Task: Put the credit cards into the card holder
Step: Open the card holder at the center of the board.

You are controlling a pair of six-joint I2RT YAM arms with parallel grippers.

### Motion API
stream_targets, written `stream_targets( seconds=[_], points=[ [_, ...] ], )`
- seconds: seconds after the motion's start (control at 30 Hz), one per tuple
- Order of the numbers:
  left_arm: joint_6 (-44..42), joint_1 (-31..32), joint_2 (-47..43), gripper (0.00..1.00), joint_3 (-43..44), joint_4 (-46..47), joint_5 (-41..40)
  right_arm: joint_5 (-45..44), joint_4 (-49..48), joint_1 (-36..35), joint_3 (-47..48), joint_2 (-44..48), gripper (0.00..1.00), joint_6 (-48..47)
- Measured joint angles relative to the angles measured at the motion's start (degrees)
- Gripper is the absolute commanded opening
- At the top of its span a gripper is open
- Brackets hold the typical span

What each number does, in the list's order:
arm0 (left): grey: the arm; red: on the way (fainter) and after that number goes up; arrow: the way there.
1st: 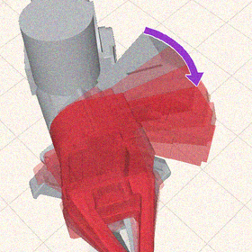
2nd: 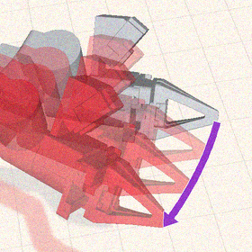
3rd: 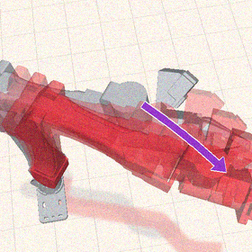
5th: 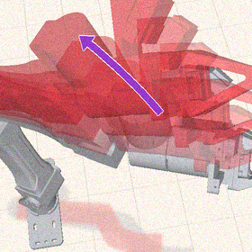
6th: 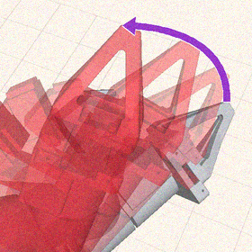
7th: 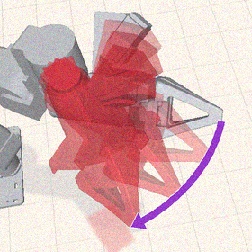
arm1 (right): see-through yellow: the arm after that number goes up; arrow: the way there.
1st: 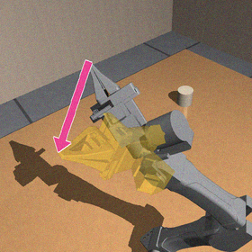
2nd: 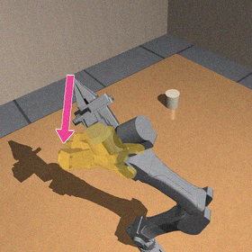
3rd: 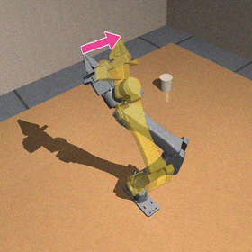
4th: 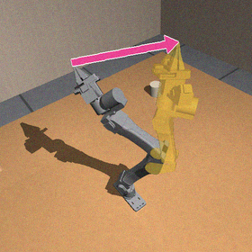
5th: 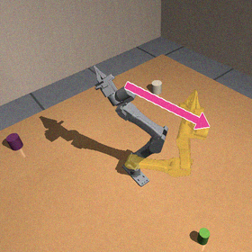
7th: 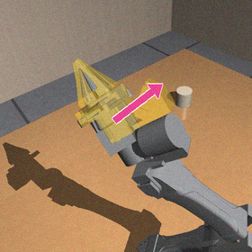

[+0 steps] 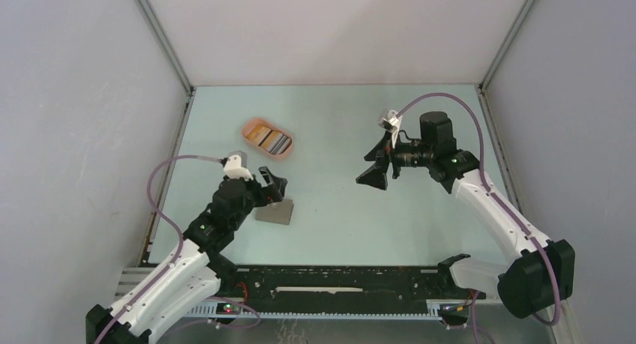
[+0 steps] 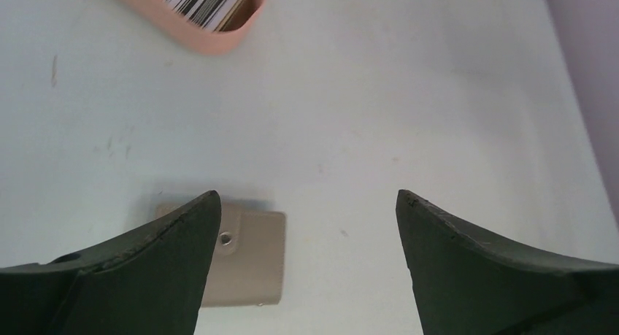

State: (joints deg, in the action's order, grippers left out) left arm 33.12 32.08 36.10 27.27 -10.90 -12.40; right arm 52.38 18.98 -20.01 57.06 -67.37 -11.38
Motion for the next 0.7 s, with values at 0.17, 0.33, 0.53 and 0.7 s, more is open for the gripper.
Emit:
stream_targets(
  seconds=[0.17, 0.33, 0.53, 0.7],
  points=[
    [2.84, -3.91, -0.39, 0.91, -6.36, 2.08, -3.28, 1.03, 1.09, 0.00, 0.11, -2.86, 1.00, -0.20],
    [3.56, -9.38, -0.37, 0.93, -9.05, 4.02, -4.07, 1.14, 2.95, 0.00, 0.66, -4.20, 1.00, -0.72],
    [3.43, -15.91, 2.25, 0.93, -9.20, 7.17, -2.40, 1.14, 3.78, 0.00, 1.53, -4.52, 1.00, -1.60],
    [3.32, -18.88, 7.43, 0.78, -9.20, 8.24, 0.70, 1.09, 4.09, -0.02, 1.62, -5.40, 1.00, -1.84]
  ],
)
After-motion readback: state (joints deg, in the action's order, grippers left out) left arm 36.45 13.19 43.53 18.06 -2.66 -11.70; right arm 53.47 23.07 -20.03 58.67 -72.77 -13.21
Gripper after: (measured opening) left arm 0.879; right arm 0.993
